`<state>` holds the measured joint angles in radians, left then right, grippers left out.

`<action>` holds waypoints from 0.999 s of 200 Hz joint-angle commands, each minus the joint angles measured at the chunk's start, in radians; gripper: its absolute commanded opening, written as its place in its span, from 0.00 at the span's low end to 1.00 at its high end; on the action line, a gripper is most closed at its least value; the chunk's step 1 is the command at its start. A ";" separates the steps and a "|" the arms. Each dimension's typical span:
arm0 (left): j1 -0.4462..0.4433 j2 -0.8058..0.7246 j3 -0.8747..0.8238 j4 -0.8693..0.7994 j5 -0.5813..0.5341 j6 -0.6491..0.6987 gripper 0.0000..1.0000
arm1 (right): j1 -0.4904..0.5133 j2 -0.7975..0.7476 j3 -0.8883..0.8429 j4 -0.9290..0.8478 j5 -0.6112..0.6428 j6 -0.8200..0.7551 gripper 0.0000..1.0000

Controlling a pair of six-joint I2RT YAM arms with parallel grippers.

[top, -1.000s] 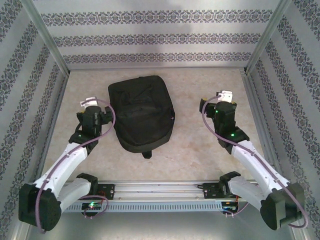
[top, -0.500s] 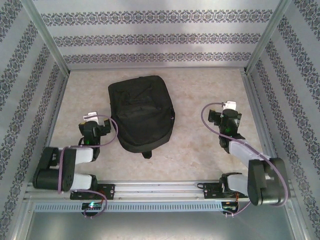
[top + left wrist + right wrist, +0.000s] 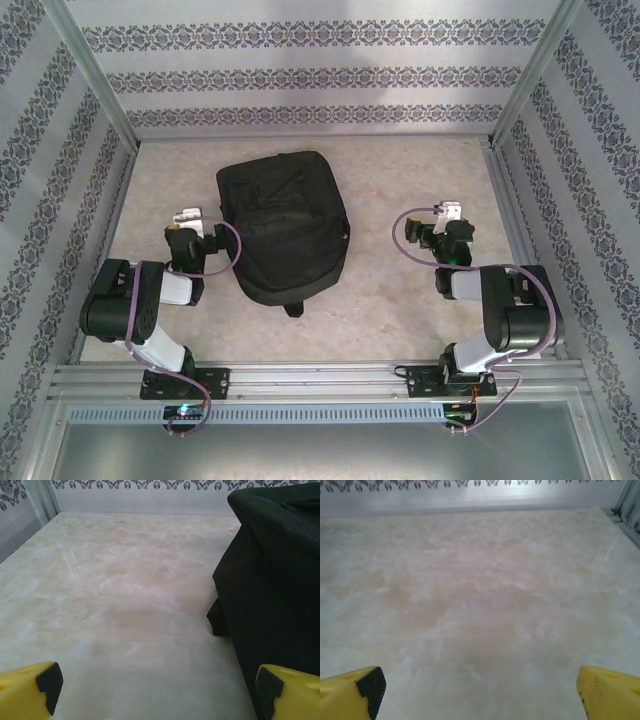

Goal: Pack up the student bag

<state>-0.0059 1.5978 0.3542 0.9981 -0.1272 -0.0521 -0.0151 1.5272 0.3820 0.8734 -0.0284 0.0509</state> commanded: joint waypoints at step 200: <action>0.006 0.033 -0.202 0.428 0.057 0.022 1.00 | 0.030 -0.021 0.007 0.006 0.030 -0.035 0.98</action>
<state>-0.0063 1.6302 0.1612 1.3613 -0.1127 -0.0517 0.0216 1.5269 0.3824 0.8646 0.0086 0.0223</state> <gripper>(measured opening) 0.998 0.977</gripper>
